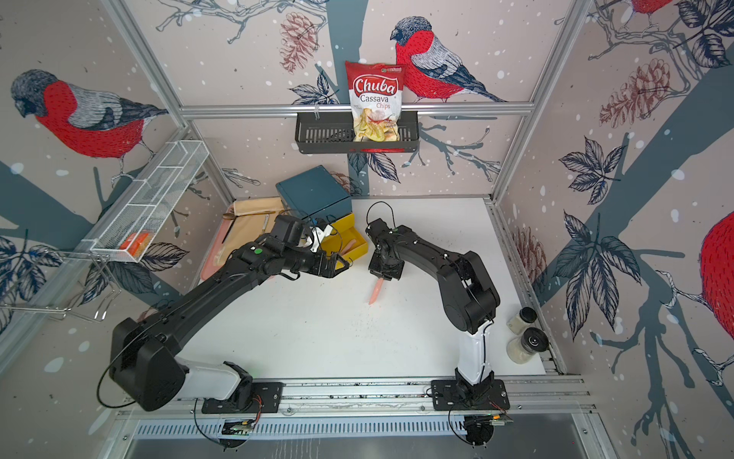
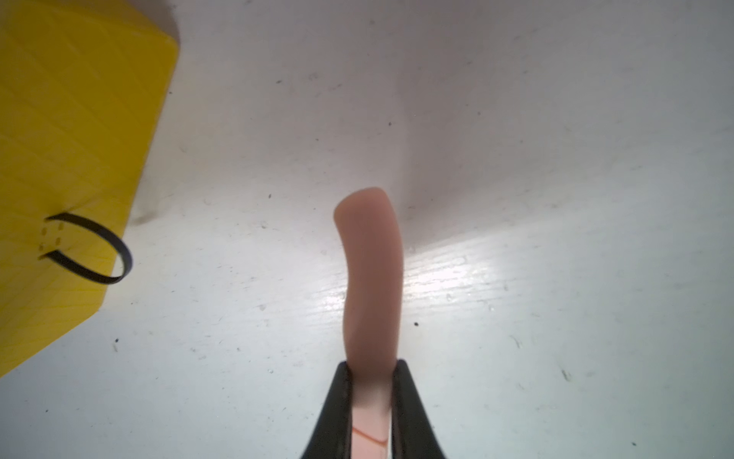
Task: Place the fruit knives into the drawer by color
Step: Place the fruit knife in the drawer.
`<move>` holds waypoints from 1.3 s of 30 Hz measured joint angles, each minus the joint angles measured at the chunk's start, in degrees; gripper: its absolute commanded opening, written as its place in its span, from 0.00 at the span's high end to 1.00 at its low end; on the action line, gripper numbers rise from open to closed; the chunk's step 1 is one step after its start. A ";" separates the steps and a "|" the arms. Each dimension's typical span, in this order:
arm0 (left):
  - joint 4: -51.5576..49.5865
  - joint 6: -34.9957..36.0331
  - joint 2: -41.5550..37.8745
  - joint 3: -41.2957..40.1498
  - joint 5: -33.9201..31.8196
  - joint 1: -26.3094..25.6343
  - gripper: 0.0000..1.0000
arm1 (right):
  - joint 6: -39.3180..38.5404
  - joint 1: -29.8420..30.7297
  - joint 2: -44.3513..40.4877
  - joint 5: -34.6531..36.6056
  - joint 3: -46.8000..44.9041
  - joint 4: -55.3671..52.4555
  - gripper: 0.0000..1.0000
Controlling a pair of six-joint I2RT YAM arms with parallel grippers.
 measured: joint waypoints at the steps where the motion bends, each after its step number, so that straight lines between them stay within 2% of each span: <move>1: -0.09 0.22 0.57 0.92 -0.07 0.20 0.03 | 0.02 0.00 -0.22 -0.42 0.52 -0.09 1.00; 5: -0.50 0.81 1.75 3.69 -1.07 1.73 0.03 | 0.94 -0.11 -1.18 -3.63 2.56 0.68 1.00; 12: -2.12 3.21 2.43 7.89 -1.42 6.88 0.03 | 9.25 -0.02 -2.29 -12.85 5.35 9.79 1.00; 19: -3.58 6.21 5.14 12.68 -1.92 10.01 0.03 | 15.54 -0.39 6.23 -19.21 14.16 18.38 0.97; 23: -4.26 6.58 6.10 14.10 -2.10 10.60 0.03 | 16.44 -0.72 12.24 -20.90 20.22 20.33 0.92; 28: -4.76 7.30 7.89 16.48 -2.45 11.13 0.03 | 16.68 -1.49 17.49 -22.12 24.20 20.52 0.73; 33: -4.76 7.32 10.08 19.47 -2.45 11.50 0.03 | 16.70 -1.95 20.00 -22.86 25.79 23.37 0.64; 39: -5.09 7.28 12.26 21.92 -2.19 11.52 0.03 | 16.72 -1.90 18.93 -23.41 22.01 28.70 0.64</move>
